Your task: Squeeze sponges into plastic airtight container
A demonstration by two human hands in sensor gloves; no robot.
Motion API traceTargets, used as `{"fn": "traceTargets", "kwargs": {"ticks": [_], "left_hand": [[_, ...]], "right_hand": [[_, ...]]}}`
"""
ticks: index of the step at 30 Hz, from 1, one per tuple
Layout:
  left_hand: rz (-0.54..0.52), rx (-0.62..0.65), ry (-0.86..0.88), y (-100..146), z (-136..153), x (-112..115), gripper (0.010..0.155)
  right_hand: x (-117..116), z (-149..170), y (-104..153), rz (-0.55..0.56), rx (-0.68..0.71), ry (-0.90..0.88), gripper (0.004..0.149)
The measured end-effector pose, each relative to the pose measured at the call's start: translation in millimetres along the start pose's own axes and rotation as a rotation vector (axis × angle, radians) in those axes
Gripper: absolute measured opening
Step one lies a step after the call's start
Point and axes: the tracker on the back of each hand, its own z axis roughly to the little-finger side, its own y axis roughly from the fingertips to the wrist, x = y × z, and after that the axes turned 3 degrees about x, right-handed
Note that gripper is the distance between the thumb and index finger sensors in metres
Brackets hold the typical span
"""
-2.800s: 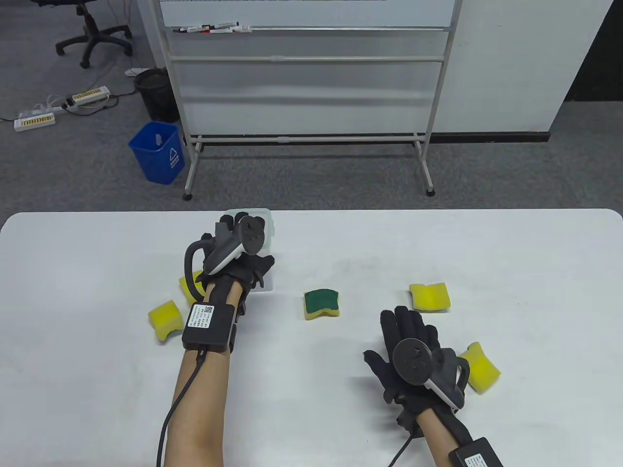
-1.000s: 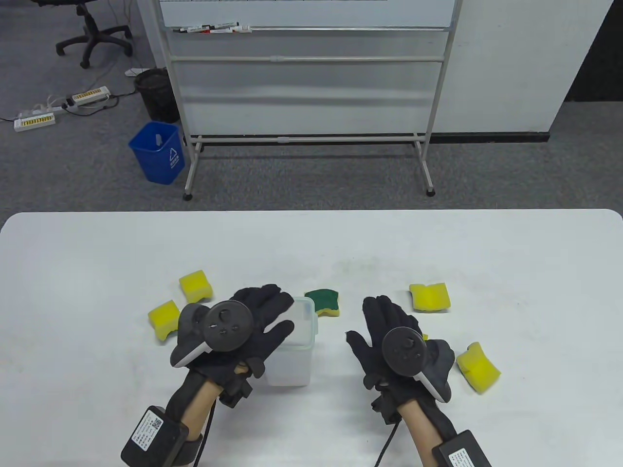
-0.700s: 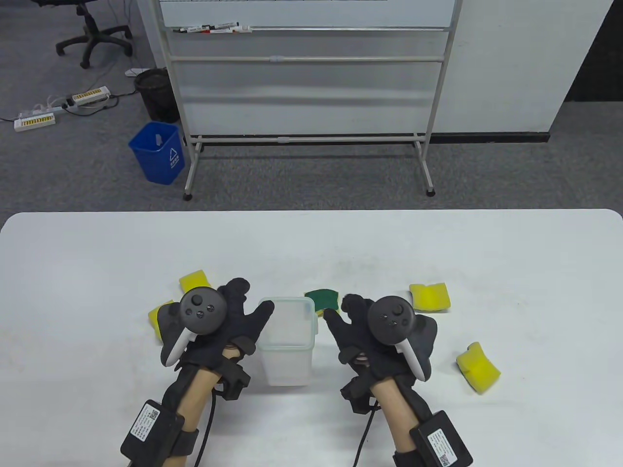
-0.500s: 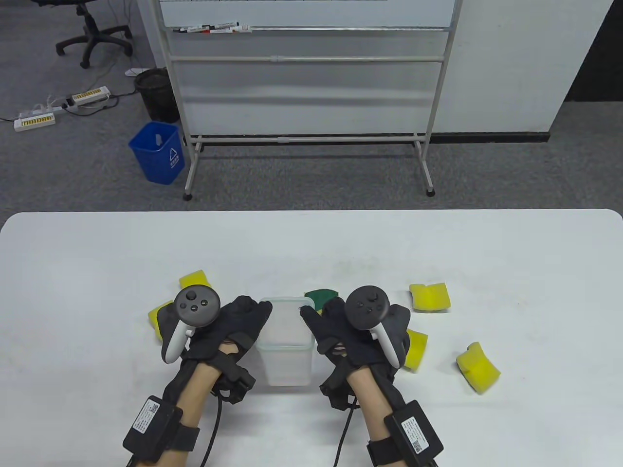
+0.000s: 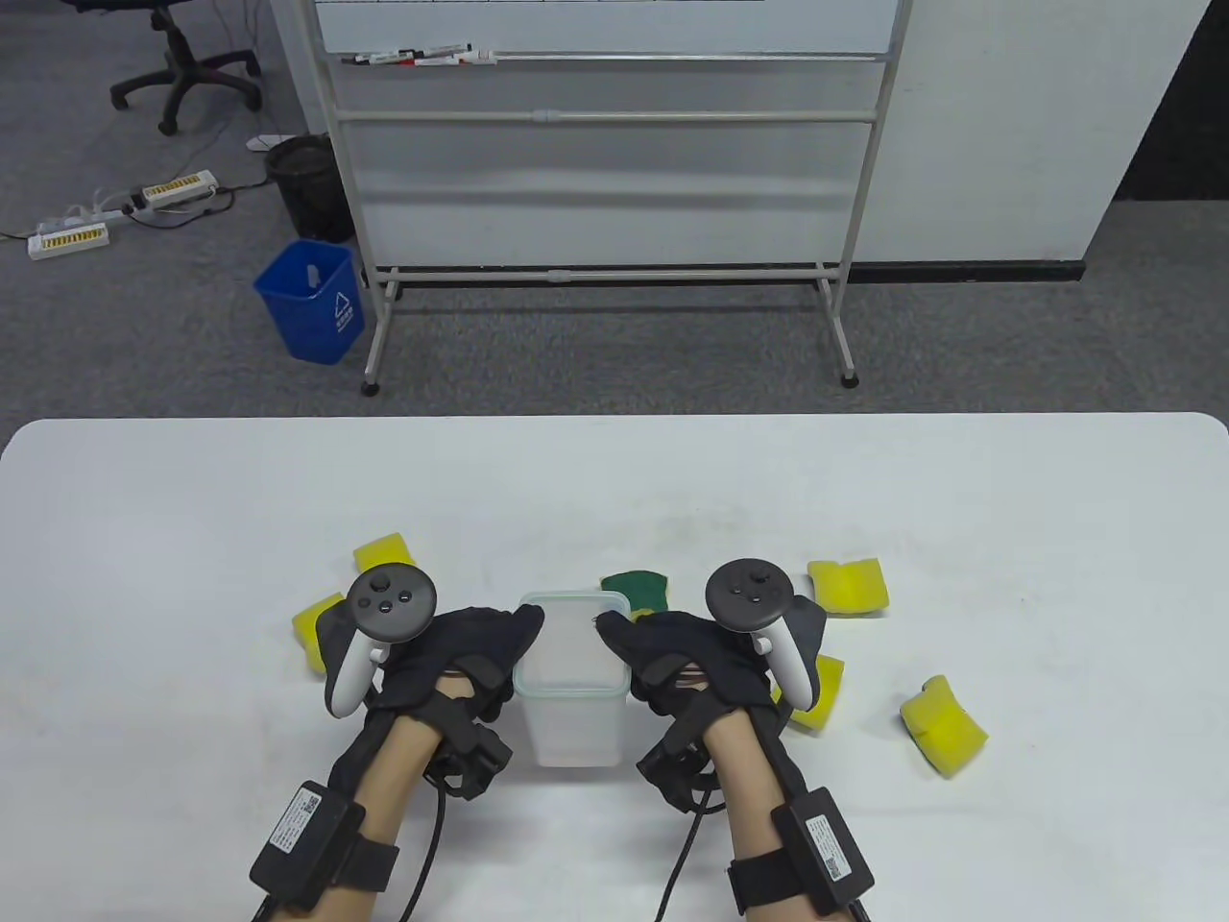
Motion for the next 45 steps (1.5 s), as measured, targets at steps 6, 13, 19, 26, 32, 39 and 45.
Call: {"fn": "traceTargets", "kwargs": {"ticks": [6,13,19,26,32,39,45], "left_hand": [[0.023,-0.011,0.078,-3,6,1,0.061],[0.019,-0.011,0.114,-3,8,-1,0.056],[0.027,-0.018,0.132,-4,9,-1,0.056],[0.015,-0.025,0.146,-3,9,-2,0.05],[-0.036,-0.015,0.083,2,1,-5,0.049],[-0.07,-0.035,0.043,6,-2,-7,0.051],[-0.111,-0.004,0.042,13,-11,-18,0.05]], "right_hand": [[-1,6,-2,0.022,0.01,-0.08,0.066],[-2,10,-2,0.043,0.015,-0.123,0.065],[-4,16,-3,0.074,0.0,-0.188,0.064],[-2,14,-1,0.132,0.022,-0.243,0.043],[3,-1,9,0.219,0.054,-0.065,0.043],[5,-16,18,0.311,0.097,0.106,0.045],[8,-29,29,0.358,0.148,0.13,0.046]]}}
